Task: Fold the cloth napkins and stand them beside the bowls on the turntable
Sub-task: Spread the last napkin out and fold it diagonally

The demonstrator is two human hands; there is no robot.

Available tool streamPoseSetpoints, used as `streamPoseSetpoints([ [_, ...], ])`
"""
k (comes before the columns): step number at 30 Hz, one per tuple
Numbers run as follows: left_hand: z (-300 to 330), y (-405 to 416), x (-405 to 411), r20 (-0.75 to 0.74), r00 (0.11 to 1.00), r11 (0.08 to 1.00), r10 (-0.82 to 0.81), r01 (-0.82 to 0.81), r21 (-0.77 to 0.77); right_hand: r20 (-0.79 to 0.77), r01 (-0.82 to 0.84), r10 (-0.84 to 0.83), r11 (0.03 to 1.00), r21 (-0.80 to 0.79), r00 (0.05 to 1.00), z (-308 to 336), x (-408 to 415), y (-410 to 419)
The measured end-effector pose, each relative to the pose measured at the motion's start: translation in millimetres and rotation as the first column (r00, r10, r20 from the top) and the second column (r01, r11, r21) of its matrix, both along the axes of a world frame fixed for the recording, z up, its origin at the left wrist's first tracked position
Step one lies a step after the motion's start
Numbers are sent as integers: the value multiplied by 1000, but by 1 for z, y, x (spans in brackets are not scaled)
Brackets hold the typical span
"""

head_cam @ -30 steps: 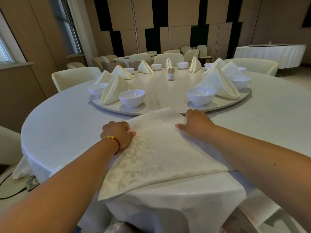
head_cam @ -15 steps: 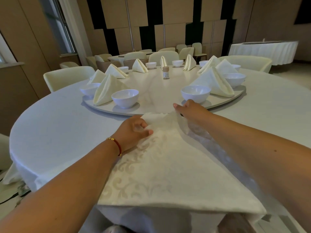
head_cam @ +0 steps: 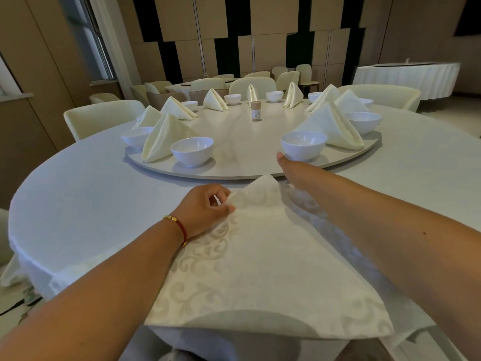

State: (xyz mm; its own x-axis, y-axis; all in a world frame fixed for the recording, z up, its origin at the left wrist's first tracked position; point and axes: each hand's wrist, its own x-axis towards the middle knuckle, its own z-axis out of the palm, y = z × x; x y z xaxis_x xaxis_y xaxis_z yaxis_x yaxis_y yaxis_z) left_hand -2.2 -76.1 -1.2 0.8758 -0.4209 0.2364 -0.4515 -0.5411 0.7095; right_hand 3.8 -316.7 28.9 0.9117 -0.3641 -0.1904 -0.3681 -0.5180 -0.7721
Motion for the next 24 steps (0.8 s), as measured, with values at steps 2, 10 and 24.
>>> streamPoseSetpoints([
  [2,-2,0,1,7,1000,1000,20,-20,17,-20,11,-8,991,135,1000,4,0,3],
  [10,11,-5,9,2,989,988,150,-149,-33,242,-81,8,952,294,970,20,8,11],
  [24,-3,-20,45,99,943,921,318,-332,202,146,-197,276,892,-406,950,34,-40,27],
])
